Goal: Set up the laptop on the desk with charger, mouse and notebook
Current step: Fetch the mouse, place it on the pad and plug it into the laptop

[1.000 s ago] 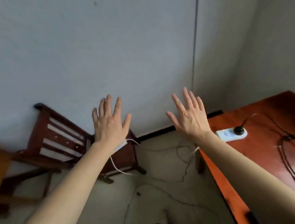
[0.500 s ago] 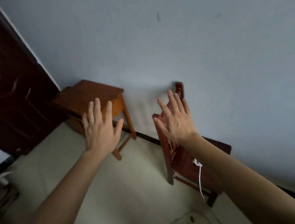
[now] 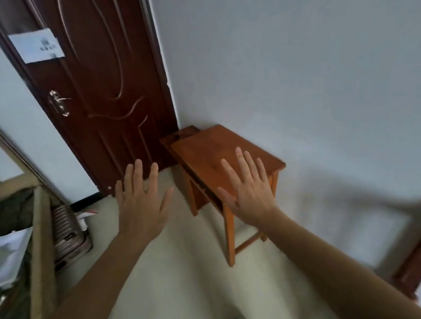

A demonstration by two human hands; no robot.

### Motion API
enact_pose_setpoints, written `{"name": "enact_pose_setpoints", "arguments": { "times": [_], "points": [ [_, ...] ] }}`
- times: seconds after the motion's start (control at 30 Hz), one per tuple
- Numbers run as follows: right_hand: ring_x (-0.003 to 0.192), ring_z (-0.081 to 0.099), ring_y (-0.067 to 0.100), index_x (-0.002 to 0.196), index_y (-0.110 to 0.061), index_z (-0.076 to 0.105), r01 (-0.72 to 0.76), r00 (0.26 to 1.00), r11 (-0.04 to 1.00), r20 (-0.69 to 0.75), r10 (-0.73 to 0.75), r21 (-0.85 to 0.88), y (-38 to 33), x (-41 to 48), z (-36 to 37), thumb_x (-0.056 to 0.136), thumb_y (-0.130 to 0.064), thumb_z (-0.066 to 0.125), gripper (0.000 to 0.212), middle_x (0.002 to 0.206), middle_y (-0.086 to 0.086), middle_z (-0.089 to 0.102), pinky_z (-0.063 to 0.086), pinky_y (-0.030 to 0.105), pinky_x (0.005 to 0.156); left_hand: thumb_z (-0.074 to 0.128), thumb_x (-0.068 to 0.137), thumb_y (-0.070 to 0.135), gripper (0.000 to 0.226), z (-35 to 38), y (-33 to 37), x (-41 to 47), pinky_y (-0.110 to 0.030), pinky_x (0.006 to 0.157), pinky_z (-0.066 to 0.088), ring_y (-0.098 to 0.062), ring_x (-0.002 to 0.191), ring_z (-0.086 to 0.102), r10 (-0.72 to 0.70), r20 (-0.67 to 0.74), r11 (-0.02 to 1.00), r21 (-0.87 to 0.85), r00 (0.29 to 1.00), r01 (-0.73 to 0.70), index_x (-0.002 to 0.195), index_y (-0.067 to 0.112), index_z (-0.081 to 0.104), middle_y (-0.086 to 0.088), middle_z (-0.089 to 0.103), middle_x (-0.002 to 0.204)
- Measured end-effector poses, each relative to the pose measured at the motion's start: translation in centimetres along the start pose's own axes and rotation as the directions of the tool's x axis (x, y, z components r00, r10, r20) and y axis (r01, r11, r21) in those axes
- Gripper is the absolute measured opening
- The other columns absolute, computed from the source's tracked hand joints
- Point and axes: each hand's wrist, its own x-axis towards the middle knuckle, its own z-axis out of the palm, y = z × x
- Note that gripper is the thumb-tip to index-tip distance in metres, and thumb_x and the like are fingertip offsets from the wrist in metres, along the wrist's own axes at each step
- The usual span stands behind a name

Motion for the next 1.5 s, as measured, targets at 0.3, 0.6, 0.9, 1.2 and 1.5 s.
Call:
{"name": "enact_pose_setpoints", "arguments": {
  "times": [0.3, 0.6, 0.9, 1.2, 1.5],
  "points": [
    [0.155, 0.000, 0.036, 0.159, -0.024, 0.011, -0.020, 0.998, 0.999, 0.066, 0.018, 0.037, 1.6, 23.6, 10.1, 0.103, -0.059, 0.024, 0.068, 0.168, 0.016, 0.001, 0.002, 0.054, 0.123, 0.035, 0.095, 0.054, 0.065, 10.9, -7.6, 20.2, -0.061, 0.105, 0.032, -0.038, 0.141, 0.028, -0.043, 0.110, 0.997, 0.061, 0.993, 0.037, 0.147, 0.015, 0.039, -0.021, 0.033, 0.153],
    [0.155, -0.009, 0.035, 0.159, -0.026, -0.001, -0.010, 0.987, 0.997, 0.161, -0.003, 0.078, -5.6, 43.5, 21.8, 0.101, -0.059, 0.026, 0.072, 0.168, 0.013, -0.012, -0.003, 0.052, 0.123, 0.032, 0.095, 0.054, 0.067, 19.6, -22.2, 32.3, -0.062, 0.105, 0.034, -0.040, 0.141, 0.030, -0.109, 0.149, 0.994, -0.007, 0.983, 0.111, 0.147, 0.013, 0.040, -0.022, 0.035, 0.152],
    [0.155, 0.000, 0.036, 0.160, -0.024, 0.002, -0.252, 0.942, 0.968, 0.235, 0.241, 0.020, -11.0, 59.3, 32.5, 0.099, -0.058, 0.035, 0.077, 0.168, 0.016, -0.007, 0.003, 0.050, 0.123, 0.029, 0.096, 0.056, 0.069, 29.4, -34.6, 50.7, -0.059, 0.107, 0.034, -0.038, 0.143, 0.026, 0.073, 0.291, 0.996, -0.078, 0.954, -0.052, 0.150, 0.014, 0.034, -0.022, 0.029, 0.155],
    [0.156, -0.002, 0.033, 0.160, -0.022, -0.005, -0.434, 0.855, 0.901, 0.312, 0.415, -0.009, -5.2, 68.9, 40.5, 0.102, -0.057, 0.030, 0.076, 0.168, 0.016, -0.009, 0.005, 0.048, 0.125, 0.018, 0.092, 0.064, 0.076, 41.8, -35.3, 65.6, -0.052, 0.113, 0.029, -0.032, 0.147, 0.015, 0.228, 0.375, 0.971, -0.150, 0.898, -0.184, 0.154, 0.020, 0.023, -0.016, 0.018, 0.160],
    [0.155, 0.001, 0.035, 0.161, -0.019, -0.001, -0.518, 0.746, 0.854, 0.470, 0.471, -0.034, 3.5, 79.5, 49.3, 0.104, -0.048, 0.037, 0.074, 0.168, 0.016, -0.005, 0.010, 0.047, 0.124, 0.040, 0.096, 0.054, 0.073, 54.4, -34.1, 77.3, -0.048, 0.115, 0.021, -0.028, 0.149, 0.005, 0.237, 0.600, 0.971, -0.173, 0.764, -0.166, 0.156, 0.020, 0.015, -0.013, 0.003, 0.163]
  ]
}}
